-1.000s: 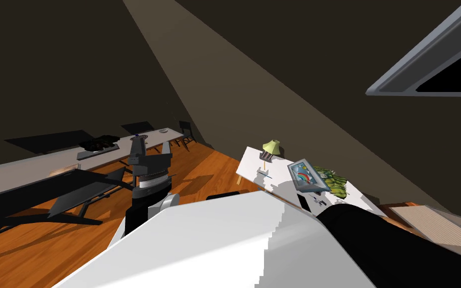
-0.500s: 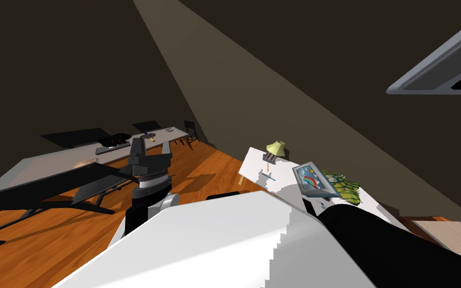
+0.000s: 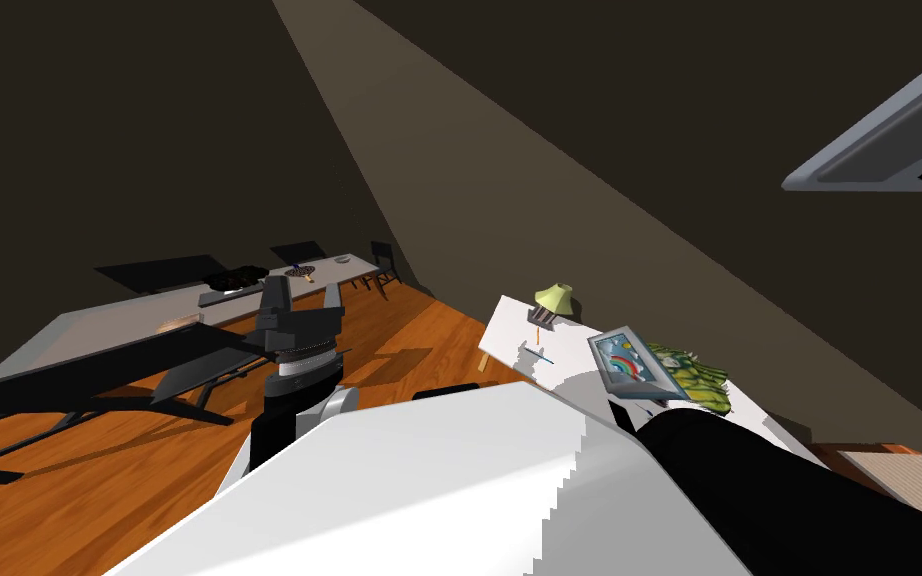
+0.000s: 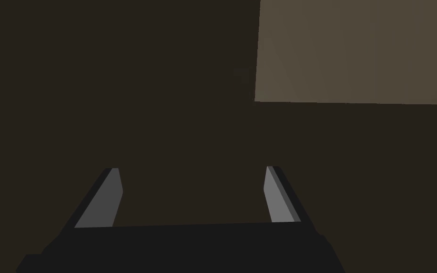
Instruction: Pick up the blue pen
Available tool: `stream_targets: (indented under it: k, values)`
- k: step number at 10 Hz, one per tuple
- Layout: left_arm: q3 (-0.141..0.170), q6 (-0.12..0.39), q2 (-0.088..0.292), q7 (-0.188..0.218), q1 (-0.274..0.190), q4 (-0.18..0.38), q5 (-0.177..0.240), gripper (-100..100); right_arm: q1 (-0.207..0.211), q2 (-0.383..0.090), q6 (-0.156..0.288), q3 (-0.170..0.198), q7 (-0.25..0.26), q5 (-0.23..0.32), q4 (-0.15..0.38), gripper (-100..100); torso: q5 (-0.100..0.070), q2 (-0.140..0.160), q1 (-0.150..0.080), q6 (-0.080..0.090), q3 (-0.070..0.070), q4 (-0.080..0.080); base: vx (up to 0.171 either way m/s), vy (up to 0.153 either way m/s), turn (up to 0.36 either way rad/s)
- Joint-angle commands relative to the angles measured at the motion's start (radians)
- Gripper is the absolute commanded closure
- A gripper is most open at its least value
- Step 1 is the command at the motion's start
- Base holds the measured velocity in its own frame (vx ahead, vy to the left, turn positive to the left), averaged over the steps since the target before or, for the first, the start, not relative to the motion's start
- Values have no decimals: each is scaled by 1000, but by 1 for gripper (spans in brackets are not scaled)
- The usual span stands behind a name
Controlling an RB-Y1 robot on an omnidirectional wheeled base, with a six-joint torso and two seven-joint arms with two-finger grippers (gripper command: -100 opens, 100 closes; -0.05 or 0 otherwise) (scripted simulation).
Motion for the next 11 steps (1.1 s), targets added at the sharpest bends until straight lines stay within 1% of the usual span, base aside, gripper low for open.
stream_targets:
  k: [1,6,7,11]
  values:
    - [0,0,0,0,0,0,0,0,-1,0,0,0,-1,0,1,-100,0,0,0,0,0,0,-4,5,16]
    - [0,0,0,0,0,0,0,0,-1,0,0,0,-1,0,1,-100,0,1,1,0,1,0,4,1,4]
    - [0,0,0,0,0,0,0,0,-5,-7,-3,8,11,11,31,-100,0,1,1,0,1,0,-21,21,70]
    - [0,0,0,0,0,0,0,0,-17,-22,-12,27,40,37,102,-100,0,3,2,0,2,1,-25,24,81]
